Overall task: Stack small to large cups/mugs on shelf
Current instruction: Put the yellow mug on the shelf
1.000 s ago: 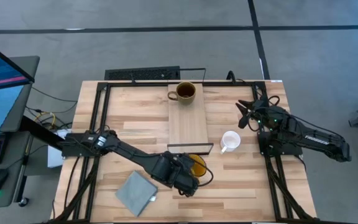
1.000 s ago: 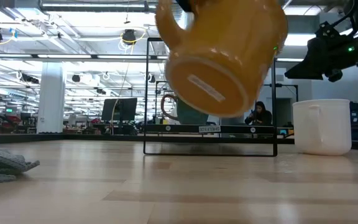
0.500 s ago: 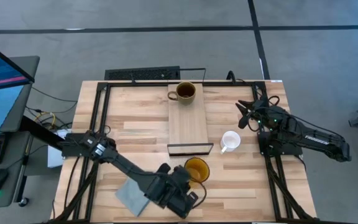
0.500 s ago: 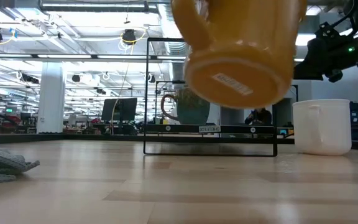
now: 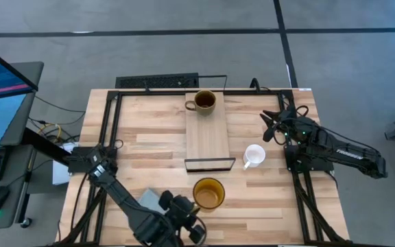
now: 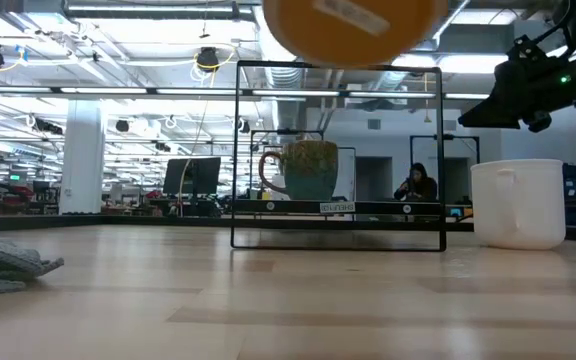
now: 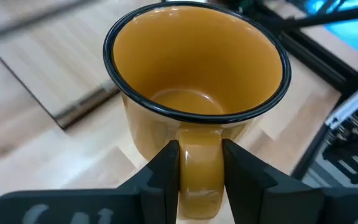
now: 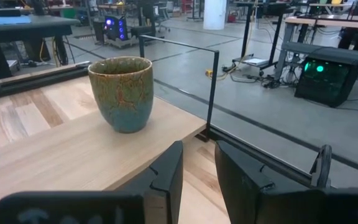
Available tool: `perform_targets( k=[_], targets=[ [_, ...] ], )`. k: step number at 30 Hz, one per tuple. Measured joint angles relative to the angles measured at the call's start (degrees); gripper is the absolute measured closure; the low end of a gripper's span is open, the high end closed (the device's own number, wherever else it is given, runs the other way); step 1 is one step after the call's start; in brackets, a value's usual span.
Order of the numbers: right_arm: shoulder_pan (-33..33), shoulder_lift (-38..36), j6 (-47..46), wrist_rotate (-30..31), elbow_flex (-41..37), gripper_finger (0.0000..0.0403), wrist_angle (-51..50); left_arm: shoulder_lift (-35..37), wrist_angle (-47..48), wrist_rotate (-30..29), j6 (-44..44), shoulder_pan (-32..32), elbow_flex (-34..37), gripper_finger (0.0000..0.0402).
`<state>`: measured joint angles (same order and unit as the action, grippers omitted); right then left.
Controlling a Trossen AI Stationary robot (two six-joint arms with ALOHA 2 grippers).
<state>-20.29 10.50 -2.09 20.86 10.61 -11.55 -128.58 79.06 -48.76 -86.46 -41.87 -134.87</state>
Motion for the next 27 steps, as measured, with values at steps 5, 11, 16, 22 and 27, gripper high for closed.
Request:
perform_targets(
  k=[5,11,16,22,27],
  targets=[
    [0.0,0.0,0.0,0.0,0.0,0.0284,0.0,2.8,5.4,-3.6,2.0,0.5,0.0,0.0319],
    [0.0,0.0,0.0,0.0,0.0,0.0284,0.0,7.5,11.4,-5.7,6.9,2.1,0.0,0.0319],
    [0.0,0.0,0.0,0.0,0.0,0.0284,0.0,11.8,11.1,-8.5,16.1,4.0,0.0,0.0319],
    [0.0,0.0,0.0,0.0,0.0,0.0284,0.1,15.4,11.0,-8.7,27.8,8.7,0.0,0.0319],
    [0.0,0.0,0.2,0.0,0.0,0.0284,0.2,16.9,11.0,-6.7,36.3,14.8,0.0,0.0319]
  ],
)
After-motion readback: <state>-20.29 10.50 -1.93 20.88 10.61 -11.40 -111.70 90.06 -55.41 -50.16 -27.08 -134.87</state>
